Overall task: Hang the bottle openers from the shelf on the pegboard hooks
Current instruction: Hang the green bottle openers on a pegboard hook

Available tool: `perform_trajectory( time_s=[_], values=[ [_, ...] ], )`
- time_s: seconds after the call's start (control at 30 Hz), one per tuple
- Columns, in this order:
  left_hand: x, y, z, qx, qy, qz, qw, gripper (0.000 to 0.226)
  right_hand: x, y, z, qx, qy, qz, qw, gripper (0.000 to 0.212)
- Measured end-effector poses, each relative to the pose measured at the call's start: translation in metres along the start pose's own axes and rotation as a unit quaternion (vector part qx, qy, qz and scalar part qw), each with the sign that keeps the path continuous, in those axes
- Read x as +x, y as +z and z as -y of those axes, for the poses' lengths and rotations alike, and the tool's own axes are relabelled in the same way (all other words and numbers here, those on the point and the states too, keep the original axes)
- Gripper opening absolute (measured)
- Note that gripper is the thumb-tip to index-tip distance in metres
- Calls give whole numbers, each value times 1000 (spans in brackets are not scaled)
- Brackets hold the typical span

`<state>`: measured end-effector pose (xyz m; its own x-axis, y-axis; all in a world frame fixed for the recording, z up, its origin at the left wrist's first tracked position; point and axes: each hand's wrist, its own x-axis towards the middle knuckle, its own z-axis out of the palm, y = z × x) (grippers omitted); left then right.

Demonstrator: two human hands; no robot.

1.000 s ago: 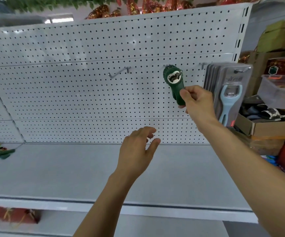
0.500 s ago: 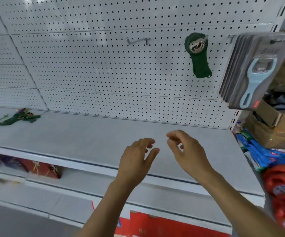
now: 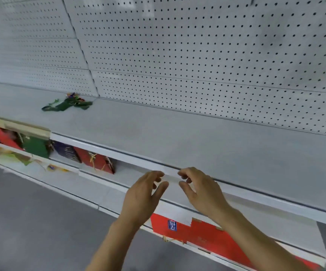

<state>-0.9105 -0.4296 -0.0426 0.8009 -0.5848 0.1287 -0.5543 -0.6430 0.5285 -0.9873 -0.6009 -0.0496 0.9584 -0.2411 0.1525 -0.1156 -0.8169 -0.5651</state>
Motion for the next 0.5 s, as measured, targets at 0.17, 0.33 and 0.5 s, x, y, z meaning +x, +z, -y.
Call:
perform_trajectory(
  time_s=[0.17,0.33,0.5],
  values=[
    [11,-60,103,21,-36,-13,999,40,60,77,75,42,12,7,999,25],
    [30,-120,198,46,-55,-20,997,35,129,141,146,78,8,18,997,21],
    [61,-163,268,42,-76,-46,995,29,204,175,197,106,3,26,994,21]
  ],
)
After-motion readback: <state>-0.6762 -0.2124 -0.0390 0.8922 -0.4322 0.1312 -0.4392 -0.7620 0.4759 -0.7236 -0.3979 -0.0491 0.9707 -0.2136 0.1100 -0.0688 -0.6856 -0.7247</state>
